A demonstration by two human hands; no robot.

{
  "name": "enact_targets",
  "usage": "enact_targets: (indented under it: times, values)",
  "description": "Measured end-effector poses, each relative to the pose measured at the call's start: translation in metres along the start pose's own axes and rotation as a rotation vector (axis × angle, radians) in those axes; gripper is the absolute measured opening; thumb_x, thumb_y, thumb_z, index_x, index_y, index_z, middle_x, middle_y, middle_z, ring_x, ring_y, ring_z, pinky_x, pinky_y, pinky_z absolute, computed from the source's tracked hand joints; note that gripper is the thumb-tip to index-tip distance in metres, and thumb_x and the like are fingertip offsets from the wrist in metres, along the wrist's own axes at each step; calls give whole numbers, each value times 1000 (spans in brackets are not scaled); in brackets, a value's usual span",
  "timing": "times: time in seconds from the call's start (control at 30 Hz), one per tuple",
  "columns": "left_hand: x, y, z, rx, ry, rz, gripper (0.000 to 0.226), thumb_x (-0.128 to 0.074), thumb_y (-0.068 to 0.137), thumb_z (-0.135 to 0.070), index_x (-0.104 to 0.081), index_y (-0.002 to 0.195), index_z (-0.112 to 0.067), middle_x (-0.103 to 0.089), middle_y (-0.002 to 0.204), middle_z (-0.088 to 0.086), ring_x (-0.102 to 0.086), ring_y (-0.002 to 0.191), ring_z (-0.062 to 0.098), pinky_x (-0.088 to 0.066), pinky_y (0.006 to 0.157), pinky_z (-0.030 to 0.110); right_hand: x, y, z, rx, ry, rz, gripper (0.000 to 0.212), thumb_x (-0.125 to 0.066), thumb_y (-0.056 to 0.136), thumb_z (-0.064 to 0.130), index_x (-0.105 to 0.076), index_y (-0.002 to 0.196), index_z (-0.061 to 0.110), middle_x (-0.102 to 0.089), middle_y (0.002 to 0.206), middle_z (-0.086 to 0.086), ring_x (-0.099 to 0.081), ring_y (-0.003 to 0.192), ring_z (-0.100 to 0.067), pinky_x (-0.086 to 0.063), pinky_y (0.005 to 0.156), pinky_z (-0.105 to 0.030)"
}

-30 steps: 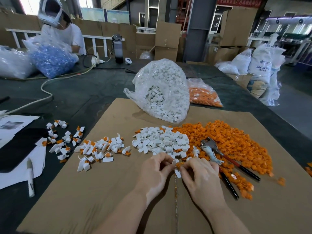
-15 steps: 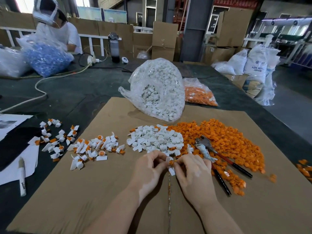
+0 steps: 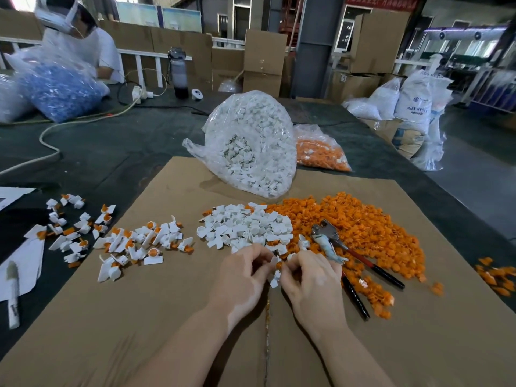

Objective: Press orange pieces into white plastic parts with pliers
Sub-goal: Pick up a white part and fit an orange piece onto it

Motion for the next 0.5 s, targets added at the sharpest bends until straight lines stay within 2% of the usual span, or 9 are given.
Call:
enact_targets:
  times: [0.17,0.5]
  values:
    - [4,-2,4,52,-61,17,22,-66,85,-15,-60,73,-32,-63,71,-11,-55,73,-1,-40,63,6,-1,0,4,30,-32,23,27,-79,69,8,-53,62,12,-53,58,4,-50,57,-19,-37,66,-34]
    - [6,-4,3,71,-73,20,19,-65,84,-12,-60,74,-27,-61,71,-8,-51,64,-7,-36,59,5,2,-1,7,58,-19,16,27,-80,70,9,-55,63,13,-52,58,5,-51,57,-17,-37,65,-32]
Point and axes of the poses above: each hand's wrist, its own y-axis towards the middle knuckle, its own x-axis out of the back of the hand, z = x × y, the point moved 6 cm from there along y, towards the middle knuckle
